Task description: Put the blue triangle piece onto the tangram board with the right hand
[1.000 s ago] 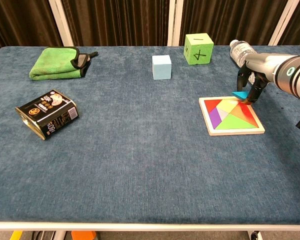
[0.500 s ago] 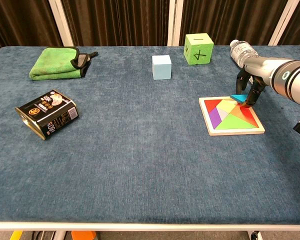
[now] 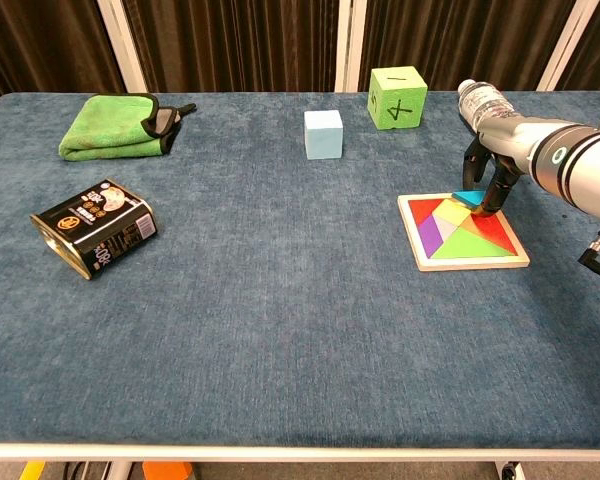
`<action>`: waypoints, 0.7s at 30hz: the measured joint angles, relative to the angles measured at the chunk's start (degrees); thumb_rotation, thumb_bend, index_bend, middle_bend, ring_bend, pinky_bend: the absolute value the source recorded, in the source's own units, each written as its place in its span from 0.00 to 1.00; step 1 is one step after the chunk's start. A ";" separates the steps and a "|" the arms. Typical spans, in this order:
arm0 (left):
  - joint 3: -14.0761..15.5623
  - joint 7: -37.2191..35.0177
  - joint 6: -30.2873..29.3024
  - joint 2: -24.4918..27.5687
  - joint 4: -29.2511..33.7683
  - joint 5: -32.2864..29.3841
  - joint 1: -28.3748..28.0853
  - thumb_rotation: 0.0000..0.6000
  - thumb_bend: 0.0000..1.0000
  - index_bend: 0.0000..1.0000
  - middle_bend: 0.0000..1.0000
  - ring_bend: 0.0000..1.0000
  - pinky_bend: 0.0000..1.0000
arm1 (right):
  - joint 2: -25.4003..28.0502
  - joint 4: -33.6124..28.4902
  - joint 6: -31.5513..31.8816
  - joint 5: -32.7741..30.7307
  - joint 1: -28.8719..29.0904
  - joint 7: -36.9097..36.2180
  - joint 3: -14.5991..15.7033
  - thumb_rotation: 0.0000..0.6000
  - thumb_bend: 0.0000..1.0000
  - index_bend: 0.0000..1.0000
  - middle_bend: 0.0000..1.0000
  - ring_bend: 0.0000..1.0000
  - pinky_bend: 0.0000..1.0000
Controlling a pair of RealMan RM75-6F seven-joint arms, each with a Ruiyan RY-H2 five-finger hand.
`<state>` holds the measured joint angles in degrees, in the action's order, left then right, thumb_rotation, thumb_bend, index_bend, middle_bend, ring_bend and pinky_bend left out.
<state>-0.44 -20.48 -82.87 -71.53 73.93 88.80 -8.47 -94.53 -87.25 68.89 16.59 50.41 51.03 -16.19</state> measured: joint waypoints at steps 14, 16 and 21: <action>-0.01 -0.15 0.07 -0.02 -0.13 -0.17 0.06 1.00 0.07 0.22 0.15 0.04 0.15 | 0.15 0.10 -0.45 0.36 0.10 -0.01 -0.17 1.00 0.22 0.46 0.28 0.05 0.00; 0.00 -0.16 0.06 -0.02 -0.13 -0.16 0.07 1.00 0.07 0.22 0.15 0.04 0.15 | 0.39 -0.13 -0.53 0.23 0.08 0.10 -0.17 1.00 0.22 0.45 0.28 0.05 0.00; 0.02 0.06 0.21 -0.04 -0.05 -0.10 -0.03 1.00 0.07 0.22 0.15 0.04 0.15 | 0.83 -0.64 -0.76 0.06 0.06 0.12 -0.21 1.00 0.22 0.44 0.28 0.05 0.00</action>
<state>-0.42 -20.42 -82.65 -71.57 73.88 88.70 -8.50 -93.70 -87.89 68.14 16.65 50.48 51.14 -16.40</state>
